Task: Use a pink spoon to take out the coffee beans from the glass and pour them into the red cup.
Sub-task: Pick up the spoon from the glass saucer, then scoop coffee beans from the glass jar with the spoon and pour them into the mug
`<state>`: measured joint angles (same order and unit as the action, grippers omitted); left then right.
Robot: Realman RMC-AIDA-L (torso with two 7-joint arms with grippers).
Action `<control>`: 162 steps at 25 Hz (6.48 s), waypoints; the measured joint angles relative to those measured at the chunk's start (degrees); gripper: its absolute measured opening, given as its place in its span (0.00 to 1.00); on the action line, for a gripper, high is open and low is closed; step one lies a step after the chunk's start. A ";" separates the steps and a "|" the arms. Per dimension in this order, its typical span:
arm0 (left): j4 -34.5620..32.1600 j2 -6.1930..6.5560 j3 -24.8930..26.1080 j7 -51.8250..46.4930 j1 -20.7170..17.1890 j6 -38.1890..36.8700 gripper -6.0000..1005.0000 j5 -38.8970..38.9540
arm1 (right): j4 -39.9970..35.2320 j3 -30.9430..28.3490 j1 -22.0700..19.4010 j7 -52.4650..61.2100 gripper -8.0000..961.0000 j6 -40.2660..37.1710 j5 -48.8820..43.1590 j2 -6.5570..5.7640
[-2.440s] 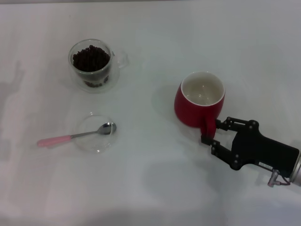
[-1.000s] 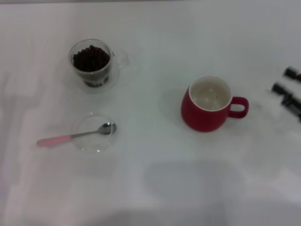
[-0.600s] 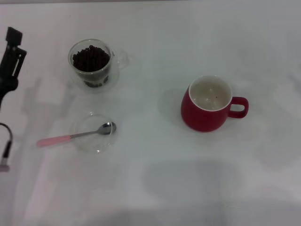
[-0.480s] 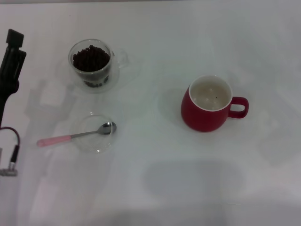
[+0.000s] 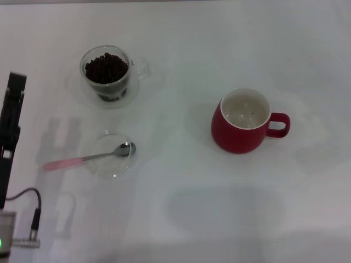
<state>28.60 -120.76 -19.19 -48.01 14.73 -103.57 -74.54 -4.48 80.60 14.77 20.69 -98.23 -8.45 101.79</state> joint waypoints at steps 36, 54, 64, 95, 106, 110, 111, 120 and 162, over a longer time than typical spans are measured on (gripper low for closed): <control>6.78 0.28 -5.34 0.06 -9.82 6.46 0.89 6.96 | -11.10 -14.34 -7.03 -3.72 0.47 8.08 -2.35 2.23; 5.10 0.00 -5.31 -3.09 -5.43 15.12 0.89 5.12 | -12.65 -14.34 -7.50 -3.89 0.47 8.35 -3.51 3.06; 5.22 0.00 -4.71 -2.15 -3.94 15.89 0.88 3.54 | -12.66 -14.34 -7.81 -6.13 0.47 8.51 -3.51 3.42; 5.15 0.01 -4.52 -3.88 -2.71 20.37 0.28 3.56 | -12.57 -15.71 -7.52 -7.07 0.47 8.52 -3.45 4.49; 4.69 0.49 -3.95 -0.72 -2.32 19.09 0.14 3.55 | -12.56 -15.69 -7.20 -8.26 0.47 8.50 -3.51 5.29; 3.61 0.75 -4.25 -1.13 -2.10 17.84 0.14 3.44 | -12.57 -15.77 -7.20 -8.30 0.47 8.43 -3.51 5.84; 3.40 0.81 -4.34 -1.19 -2.01 17.47 0.14 3.24 | -12.57 -15.79 -7.20 -8.30 0.47 8.34 -3.52 6.01; -6.76 1.35 -4.53 -7.59 -2.60 10.94 0.14 -3.56 | -15.55 -15.73 -7.70 -8.30 0.47 8.43 -3.51 8.82; -57.20 13.39 -11.90 -63.51 21.81 24.32 0.14 -34.07 | -13.51 3.41 -6.42 2.40 0.47 3.58 -10.48 13.69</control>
<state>-28.60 -107.38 -31.09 -111.53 36.54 -79.25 -108.61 -18.00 84.02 8.35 23.08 -94.65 -18.93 115.48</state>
